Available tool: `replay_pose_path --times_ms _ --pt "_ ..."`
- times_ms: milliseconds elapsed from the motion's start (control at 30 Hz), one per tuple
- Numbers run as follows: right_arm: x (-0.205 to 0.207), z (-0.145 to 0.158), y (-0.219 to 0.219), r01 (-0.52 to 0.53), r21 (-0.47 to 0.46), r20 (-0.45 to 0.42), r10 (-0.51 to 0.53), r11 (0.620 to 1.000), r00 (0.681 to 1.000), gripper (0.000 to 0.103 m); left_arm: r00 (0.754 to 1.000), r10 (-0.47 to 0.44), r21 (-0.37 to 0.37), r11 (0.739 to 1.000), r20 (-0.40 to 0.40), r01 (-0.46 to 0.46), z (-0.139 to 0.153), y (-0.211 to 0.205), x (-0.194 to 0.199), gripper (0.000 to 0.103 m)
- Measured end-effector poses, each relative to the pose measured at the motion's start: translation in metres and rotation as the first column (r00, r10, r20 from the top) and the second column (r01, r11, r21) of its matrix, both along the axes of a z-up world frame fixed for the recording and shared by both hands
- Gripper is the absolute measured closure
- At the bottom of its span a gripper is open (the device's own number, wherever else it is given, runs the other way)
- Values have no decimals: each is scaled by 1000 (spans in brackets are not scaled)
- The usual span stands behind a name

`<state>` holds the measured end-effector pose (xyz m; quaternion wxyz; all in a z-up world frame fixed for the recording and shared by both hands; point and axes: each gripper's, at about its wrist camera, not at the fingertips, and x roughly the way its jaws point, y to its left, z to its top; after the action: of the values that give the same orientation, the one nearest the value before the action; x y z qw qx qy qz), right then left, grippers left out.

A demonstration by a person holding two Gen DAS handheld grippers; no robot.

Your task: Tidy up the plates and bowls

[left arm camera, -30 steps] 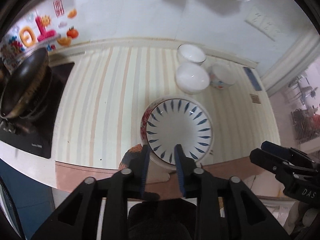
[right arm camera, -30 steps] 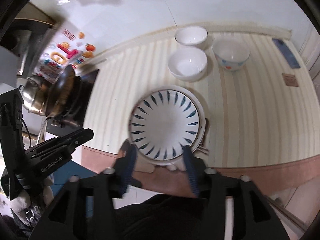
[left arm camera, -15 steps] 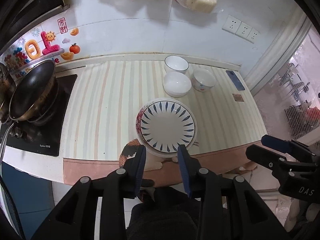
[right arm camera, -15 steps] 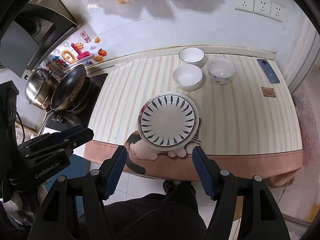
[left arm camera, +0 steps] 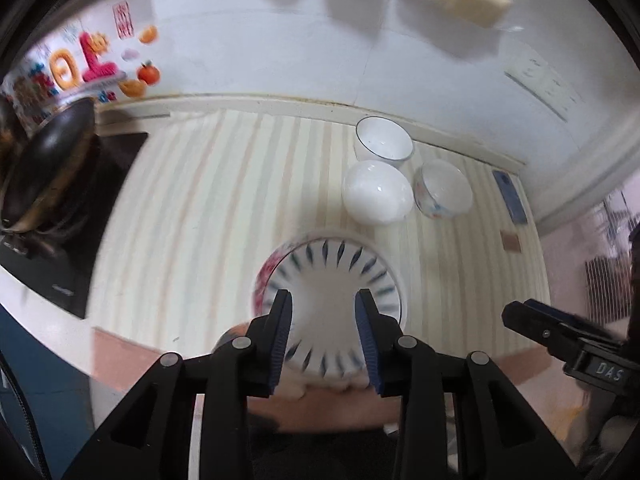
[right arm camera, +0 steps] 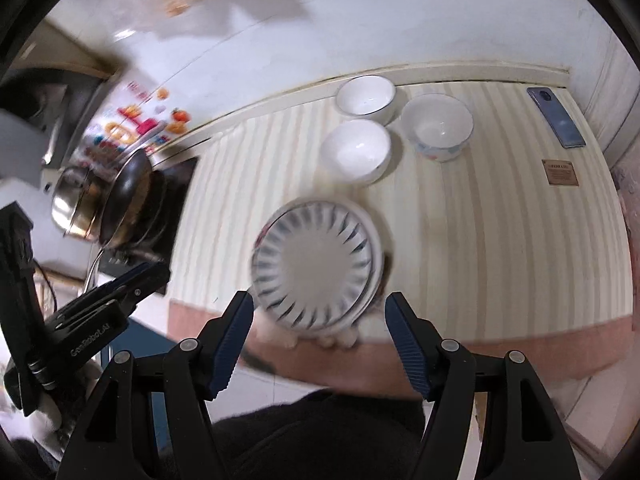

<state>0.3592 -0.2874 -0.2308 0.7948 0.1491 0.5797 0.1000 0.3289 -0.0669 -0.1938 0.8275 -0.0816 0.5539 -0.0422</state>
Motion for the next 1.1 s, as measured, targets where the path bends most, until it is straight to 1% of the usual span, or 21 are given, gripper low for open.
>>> replay_pose_path --times_ms 67,233,333,467,567,600,633,667,700,767,833,967,1100 --pt "28 -18 -14 16 13 -18 -16 1000 1000 32 1000 14 -16 1000 -18 -14 -14 -7 28 73" --pt "104 -84 -42 45 99 -113 -34 994 993 32 995 51 -24 998 -80 -53 -57 -22 101 73" --pt "141 -121 -49 47 122 -161 -27 991 987 32 990 48 -10 999 -129 -49 -85 -30 139 73" --pt "181 -157 -50 59 158 -179 -30 986 983 34 982 31 -9 999 -186 -33 -122 -42 178 73" --pt "199 -173 -45 67 166 -176 -37 984 984 46 977 1 -7 1000 -214 -2 -144 -55 198 73" --pt "206 -179 -43 71 168 -176 -41 983 983 58 976 -10 3 1000 -219 11 -148 -58 205 73" --pt "210 -184 -41 74 168 -181 -43 983 983 70 975 -23 12 1000 -223 26 -153 -62 209 75" --pt "215 -190 -39 74 165 -190 -42 984 981 73 973 -38 16 999 -226 42 -159 -67 212 84" --pt "218 -195 -37 80 161 -198 -47 984 979 76 972 -43 26 998 -231 50 -162 -69 214 85" --pt "220 -199 -35 81 147 -194 -51 986 980 79 975 -47 47 997 -216 59 -164 -72 216 85" --pt "221 -200 -33 76 134 -183 -50 988 982 83 976 -49 46 997 -210 60 -164 -73 216 85" --pt "216 -196 -35 61 130 -187 -36 990 982 83 980 -48 35 998 -193 56 -155 -73 204 85" --pt "206 -179 -33 39 123 -165 -19 992 986 83 984 -47 19 999 -169 51 -136 -75 184 85"
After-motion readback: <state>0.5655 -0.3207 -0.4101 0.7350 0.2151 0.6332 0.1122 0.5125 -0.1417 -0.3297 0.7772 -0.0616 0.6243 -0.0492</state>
